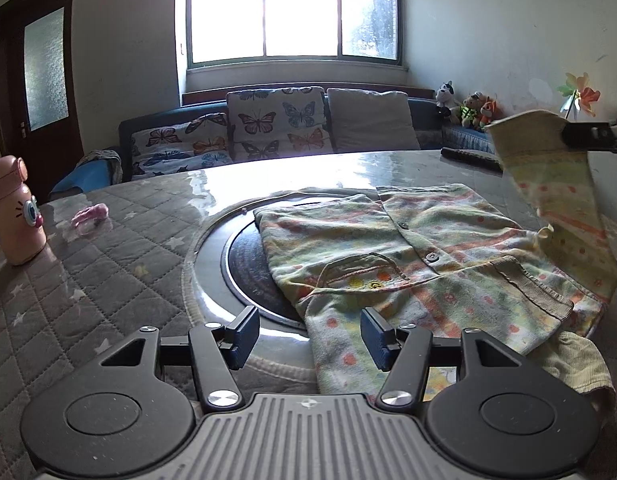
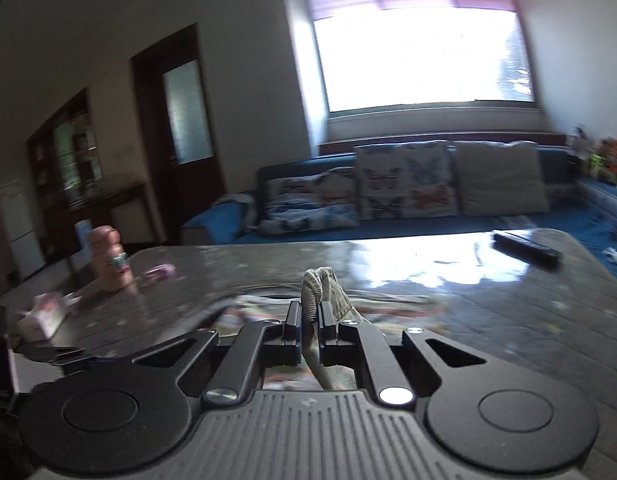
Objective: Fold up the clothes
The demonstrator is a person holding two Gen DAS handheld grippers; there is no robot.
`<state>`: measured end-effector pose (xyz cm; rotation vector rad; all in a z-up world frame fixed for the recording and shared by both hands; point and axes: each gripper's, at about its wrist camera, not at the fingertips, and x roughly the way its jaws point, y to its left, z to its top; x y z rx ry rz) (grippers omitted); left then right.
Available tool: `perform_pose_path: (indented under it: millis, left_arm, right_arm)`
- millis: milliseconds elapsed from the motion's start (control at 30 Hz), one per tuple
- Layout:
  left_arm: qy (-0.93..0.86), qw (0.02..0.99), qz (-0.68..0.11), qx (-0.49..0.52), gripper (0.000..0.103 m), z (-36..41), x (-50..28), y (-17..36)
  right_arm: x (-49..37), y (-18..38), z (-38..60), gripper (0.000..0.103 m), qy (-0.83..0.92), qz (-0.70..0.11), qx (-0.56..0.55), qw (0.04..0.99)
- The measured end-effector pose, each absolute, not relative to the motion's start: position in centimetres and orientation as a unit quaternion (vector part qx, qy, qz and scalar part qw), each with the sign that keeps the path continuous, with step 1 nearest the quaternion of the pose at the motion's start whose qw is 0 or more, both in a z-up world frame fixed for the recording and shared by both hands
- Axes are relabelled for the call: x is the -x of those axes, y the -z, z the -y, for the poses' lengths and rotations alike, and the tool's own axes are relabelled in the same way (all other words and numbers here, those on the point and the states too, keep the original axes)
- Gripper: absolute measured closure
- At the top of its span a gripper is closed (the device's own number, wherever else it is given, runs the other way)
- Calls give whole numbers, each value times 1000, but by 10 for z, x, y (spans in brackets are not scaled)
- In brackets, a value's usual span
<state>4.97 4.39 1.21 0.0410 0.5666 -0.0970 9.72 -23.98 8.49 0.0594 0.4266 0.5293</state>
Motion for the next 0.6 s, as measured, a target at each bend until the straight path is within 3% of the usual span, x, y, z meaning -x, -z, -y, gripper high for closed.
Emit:
perform_pose_path:
  millis: [233, 300, 367, 600]
  left_arm:
    - [36, 959, -280, -7, 43, -61, -46, -9]
    - [33, 959, -282, -4, 43, -64, -46, -7]
    - [31, 959, -282, -3, 43, -66, -47, -7]
    - [35, 961, -274, -1, 43, -64, -48, -12]
  right_arm:
    - [-91, -76, 167, 96, -329, -228, 2, 916]
    - [-85, -71, 154, 91, -342, -232, 11, 911]
    - [-77, -67, 154, 83, -352, -237, 17, 905]
    - [-69, -45, 192, 81, -307, -269, 34, 912]
